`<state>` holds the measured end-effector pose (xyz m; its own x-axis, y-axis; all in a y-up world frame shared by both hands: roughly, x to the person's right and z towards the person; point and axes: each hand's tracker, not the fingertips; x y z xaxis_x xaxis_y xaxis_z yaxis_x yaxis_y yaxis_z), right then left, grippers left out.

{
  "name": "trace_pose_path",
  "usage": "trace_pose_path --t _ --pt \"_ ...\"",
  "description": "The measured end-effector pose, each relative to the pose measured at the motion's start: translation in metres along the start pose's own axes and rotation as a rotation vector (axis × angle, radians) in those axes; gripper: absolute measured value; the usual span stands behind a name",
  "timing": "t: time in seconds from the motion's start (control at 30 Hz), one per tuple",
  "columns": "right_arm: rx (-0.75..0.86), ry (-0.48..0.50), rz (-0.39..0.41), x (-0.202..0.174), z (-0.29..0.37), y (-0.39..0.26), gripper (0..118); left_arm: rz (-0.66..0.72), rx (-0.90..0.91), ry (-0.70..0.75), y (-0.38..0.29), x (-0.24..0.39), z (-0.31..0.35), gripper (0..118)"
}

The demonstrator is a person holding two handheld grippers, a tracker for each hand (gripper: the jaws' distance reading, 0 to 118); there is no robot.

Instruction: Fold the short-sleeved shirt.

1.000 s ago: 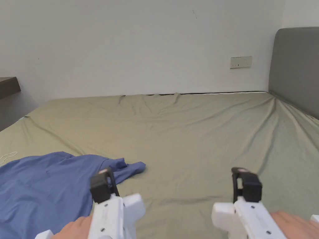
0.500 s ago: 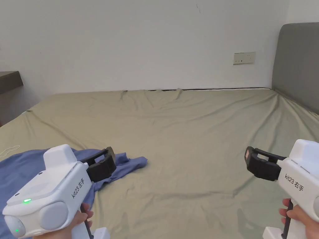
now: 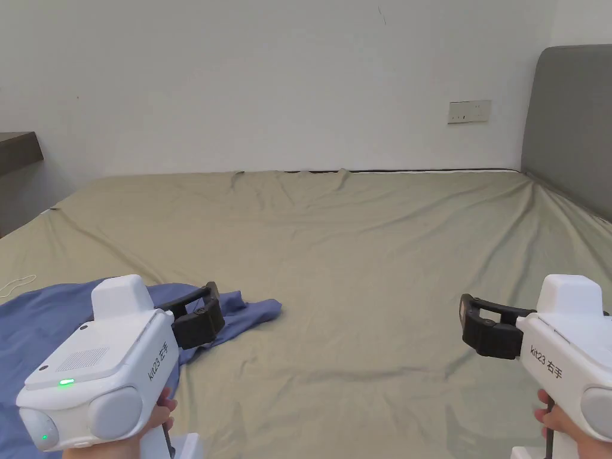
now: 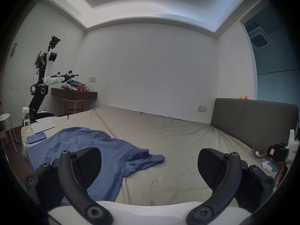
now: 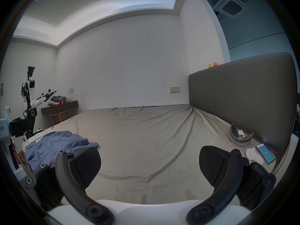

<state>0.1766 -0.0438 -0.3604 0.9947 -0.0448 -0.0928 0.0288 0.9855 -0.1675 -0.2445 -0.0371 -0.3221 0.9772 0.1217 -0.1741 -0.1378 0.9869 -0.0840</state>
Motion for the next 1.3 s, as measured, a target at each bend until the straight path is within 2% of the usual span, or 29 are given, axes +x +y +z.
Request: trace_pose_path --t 0.17,0.3,0.73,0.77,0.8,0.83,0.87,0.9,0.93,0.97,1.0,1.1,1.3 --pt "0.004 0.001 -0.004 -0.001 0.001 0.001 118 0.010 -0.004 0.014 0.001 -0.001 0.000 115" --pt "-0.006 -0.009 0.030 -0.002 0.000 -0.001 118 0.005 -0.016 0.021 0.000 -0.001 -0.002 115" --pt "0.003 0.017 0.025 -0.004 0.004 0.002 118 -0.014 -0.017 -0.012 -0.001 -0.001 -0.004 115" --pt "0.009 0.022 0.015 -0.004 0.005 0.004 112 -0.014 -0.016 -0.025 -0.001 -0.001 -0.003 108" --pt "0.014 0.028 0.003 -0.003 0.007 0.007 101 -0.013 -0.012 -0.040 0.002 -0.001 -0.001 93" --pt "0.019 0.033 -0.008 -0.003 0.009 0.011 77 -0.012 -0.010 -0.047 0.002 -0.004 -0.005 62" --pt "0.025 0.025 -0.013 -0.004 0.010 0.013 18 -0.023 -0.004 -0.034 0.003 -0.005 -0.007 3" --pt "0.024 -0.024 -0.012 -0.006 0.011 0.015 0 -0.056 -0.009 0.023 0.002 -0.004 -0.008 0" --pt "0.116 -0.080 0.064 -0.008 0.017 0.017 0 -0.056 0.010 0.031 0.002 -0.002 -0.007 0" --pt "0.127 -0.065 0.052 -0.007 0.018 0.018 0 -0.053 0.005 0.016 0.004 -0.001 -0.004 0" --pt "0.014 -0.004 -0.050 -0.005 0.017 0.018 0 -0.051 -0.009 -0.005 0.007 0.000 -0.002 0" --pt "0.045 -0.032 -0.003 -0.009 0.020 0.018 0 -0.041 -0.017 0.006 0.006 0.000 -0.002 0" --pt "0.020 -0.005 0.029 -0.023 0.009 0.017 0 -0.036 -0.019 0.012 0.008 -0.001 0.000 0"
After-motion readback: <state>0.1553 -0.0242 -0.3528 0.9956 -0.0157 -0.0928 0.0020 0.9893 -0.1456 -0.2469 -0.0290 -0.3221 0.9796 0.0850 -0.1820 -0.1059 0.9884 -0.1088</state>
